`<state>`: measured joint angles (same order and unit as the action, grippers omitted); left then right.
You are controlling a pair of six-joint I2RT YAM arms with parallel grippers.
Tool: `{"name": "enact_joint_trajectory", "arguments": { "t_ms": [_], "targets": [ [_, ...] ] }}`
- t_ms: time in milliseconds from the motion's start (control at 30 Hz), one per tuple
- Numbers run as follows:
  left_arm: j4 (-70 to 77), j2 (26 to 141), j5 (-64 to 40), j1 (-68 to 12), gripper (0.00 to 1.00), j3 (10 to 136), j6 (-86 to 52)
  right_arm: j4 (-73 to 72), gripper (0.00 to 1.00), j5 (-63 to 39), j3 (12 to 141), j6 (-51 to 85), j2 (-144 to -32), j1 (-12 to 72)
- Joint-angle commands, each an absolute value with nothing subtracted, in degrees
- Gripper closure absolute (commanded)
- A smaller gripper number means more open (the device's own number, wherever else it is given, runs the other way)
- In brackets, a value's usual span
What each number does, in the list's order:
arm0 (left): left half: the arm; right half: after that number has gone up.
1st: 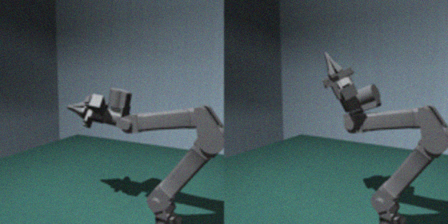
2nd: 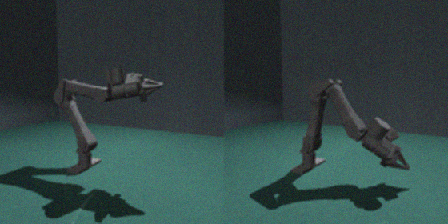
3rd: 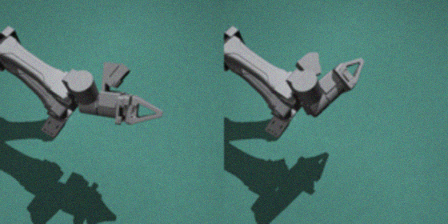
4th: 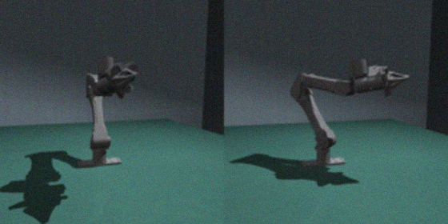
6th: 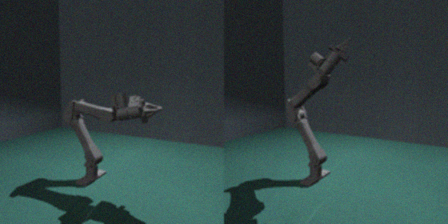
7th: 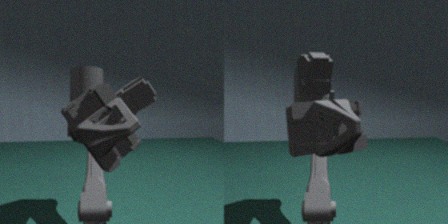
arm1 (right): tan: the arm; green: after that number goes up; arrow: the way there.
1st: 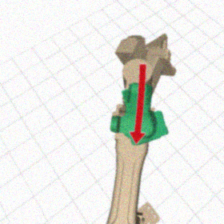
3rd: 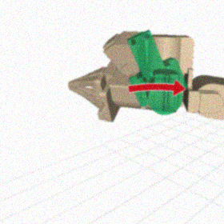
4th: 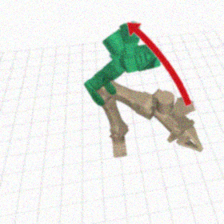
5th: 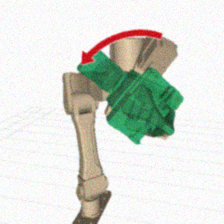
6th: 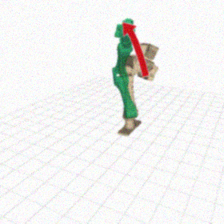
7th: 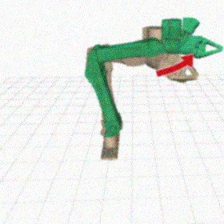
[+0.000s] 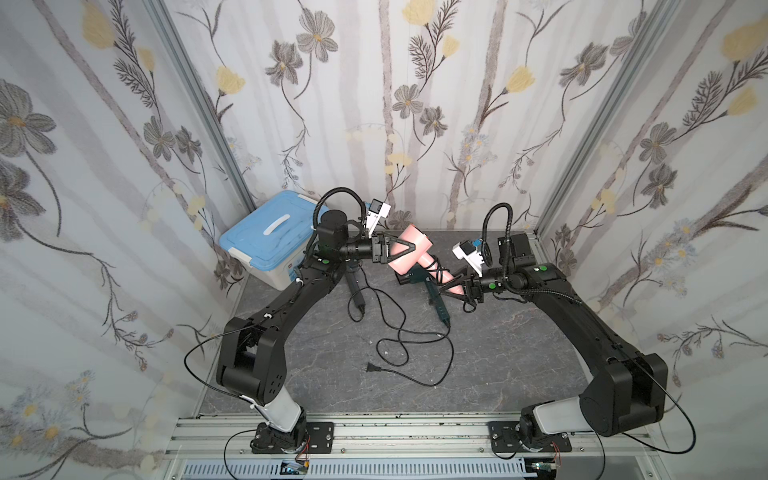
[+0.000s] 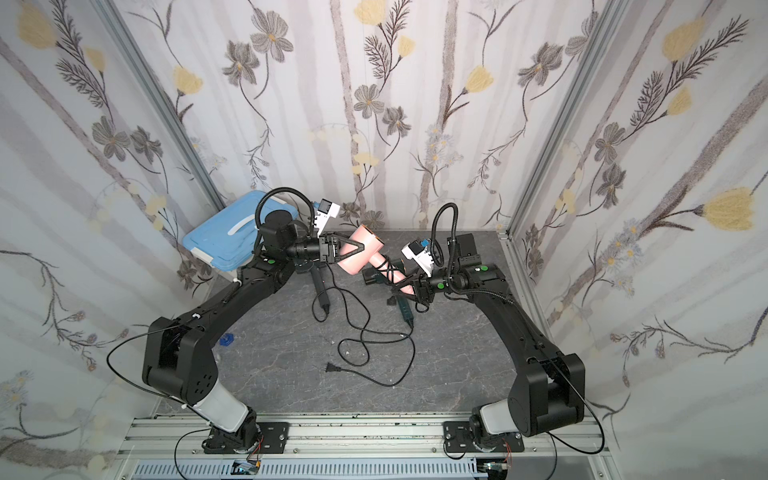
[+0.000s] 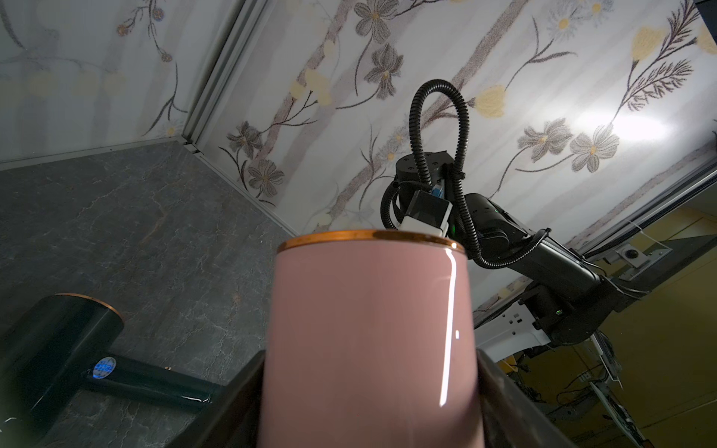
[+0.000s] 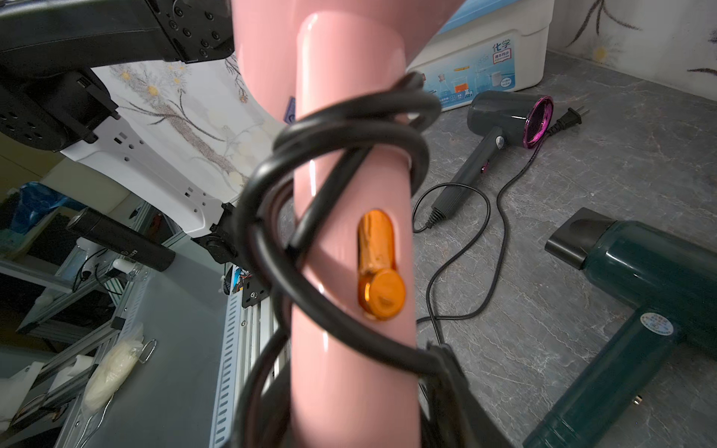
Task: Wrap the cord around the hair dryer
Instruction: Wrap the power cord around the hair dryer.
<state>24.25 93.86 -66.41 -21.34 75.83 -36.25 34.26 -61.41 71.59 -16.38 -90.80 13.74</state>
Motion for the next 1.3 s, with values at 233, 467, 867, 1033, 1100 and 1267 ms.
{"name": "enact_joint_trajectory", "arguments": {
  "t_ms": [233,467,867,1033,1100,1267],
  "targets": [
    [23.36,94.23,-65.82,-22.03,1.0,77.11,-33.48,33.53,1.0,-65.75,72.59,-17.22,-92.66,14.49],
    [12.02,94.06,-67.86,-23.0,0.97,79.39,-26.25,34.59,1.0,-61.74,72.57,-17.27,-91.76,14.41],
    [-33.3,98.82,-78.78,-28.53,0.25,94.47,3.77,44.02,1.0,-53.83,79.14,-23.55,-90.16,14.5],
    [-46.54,100.88,-80.99,-30.09,0.15,98.65,13.16,48.33,1.0,-51.55,82.46,-26.25,-90.98,14.5],
    [-48.86,100.93,-82.23,-30.64,0.12,99.09,14.99,48.81,1.0,-50.75,83.09,-26.68,-90.97,14.5],
    [-51.29,101.12,-83.28,-31.53,0.1,99.71,16.8,50.04,1.0,-50.45,85.0,-27.41,-94.19,14.67]
  ]
}}
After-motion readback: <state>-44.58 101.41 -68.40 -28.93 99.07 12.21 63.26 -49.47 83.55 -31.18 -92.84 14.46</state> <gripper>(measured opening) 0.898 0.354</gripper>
